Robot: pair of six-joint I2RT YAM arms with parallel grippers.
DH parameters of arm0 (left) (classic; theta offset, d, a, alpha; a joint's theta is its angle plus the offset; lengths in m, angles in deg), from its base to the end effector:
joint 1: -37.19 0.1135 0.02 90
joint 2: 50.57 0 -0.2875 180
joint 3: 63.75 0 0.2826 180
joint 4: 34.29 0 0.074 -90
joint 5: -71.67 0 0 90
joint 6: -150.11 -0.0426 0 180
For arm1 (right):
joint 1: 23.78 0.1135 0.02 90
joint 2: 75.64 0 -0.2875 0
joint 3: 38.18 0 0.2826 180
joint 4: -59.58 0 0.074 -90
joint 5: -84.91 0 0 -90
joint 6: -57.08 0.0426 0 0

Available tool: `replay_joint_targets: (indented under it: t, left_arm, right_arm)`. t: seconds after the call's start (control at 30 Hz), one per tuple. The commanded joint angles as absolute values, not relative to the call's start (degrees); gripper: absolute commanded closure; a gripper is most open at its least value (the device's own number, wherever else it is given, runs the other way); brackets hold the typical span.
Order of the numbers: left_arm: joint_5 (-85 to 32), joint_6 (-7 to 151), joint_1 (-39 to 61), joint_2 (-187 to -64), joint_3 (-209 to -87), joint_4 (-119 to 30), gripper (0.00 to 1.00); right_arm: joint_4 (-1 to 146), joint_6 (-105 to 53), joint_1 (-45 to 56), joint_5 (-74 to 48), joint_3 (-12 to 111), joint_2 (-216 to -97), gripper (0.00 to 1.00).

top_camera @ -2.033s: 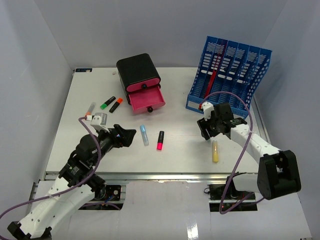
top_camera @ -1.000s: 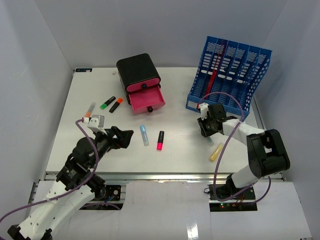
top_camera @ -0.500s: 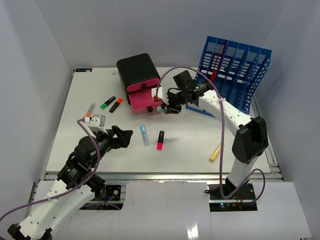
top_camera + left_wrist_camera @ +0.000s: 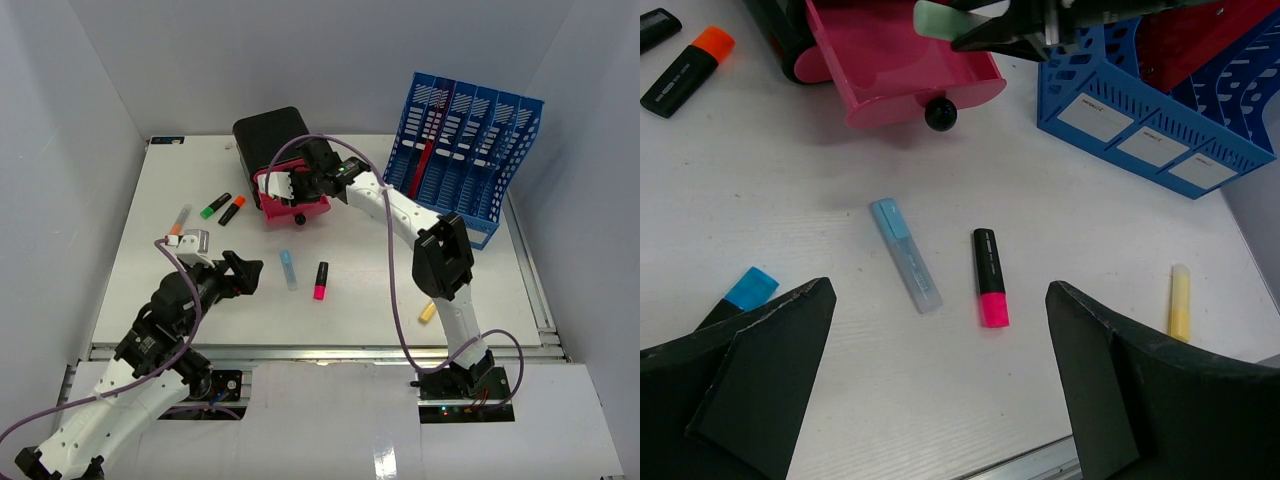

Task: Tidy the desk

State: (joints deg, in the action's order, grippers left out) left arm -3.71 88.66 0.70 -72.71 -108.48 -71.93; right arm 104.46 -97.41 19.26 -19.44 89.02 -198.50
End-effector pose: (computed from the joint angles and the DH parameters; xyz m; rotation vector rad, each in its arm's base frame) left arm 0.1076 -0.0662 0.3005 -0.0535 1.8611 -0.5633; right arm 0.3914 0.3799 0.3015 -1.8916 1.2245 0.0854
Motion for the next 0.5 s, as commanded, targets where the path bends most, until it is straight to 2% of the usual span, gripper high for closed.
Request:
replay_joint_targets:
  t: [0.0, 0.13, 0.2, 0.27, 0.47]
  left_arm:
    - [-2.69, 89.18, 0.89, -73.48, -109.32, -72.39, 0.02]
    - [-2.69, 89.2, 0.89, -73.51, -109.32, -72.47, 0.02]
    - [-2.5, 89.38, 0.89, -73.43, -109.32, -72.39, 0.02]
    - [-2.31, 89.57, 0.89, -73.49, -109.24, -72.39, 0.02]
    - [0.18, 90.53, 0.89, -76.86, -109.82, -72.59, 0.02]
  right_arm:
    - [96.46, -98.24, 19.82, -14.16, 95.41, -202.16, 0.8]
    - [94.37, -98.33, 19.82, -13.78, 94.97, -203.81, 0.67]
    - [94.16, -97.75, 19.91, -13.71, 94.57, -204.13, 0.56]
    - [94.03, -96.63, 19.91, -13.73, 94.02, -203.66, 0.49]
    - [95.81, -88.45, 19.79, -17.45, 90.52, -195.36, 0.37]
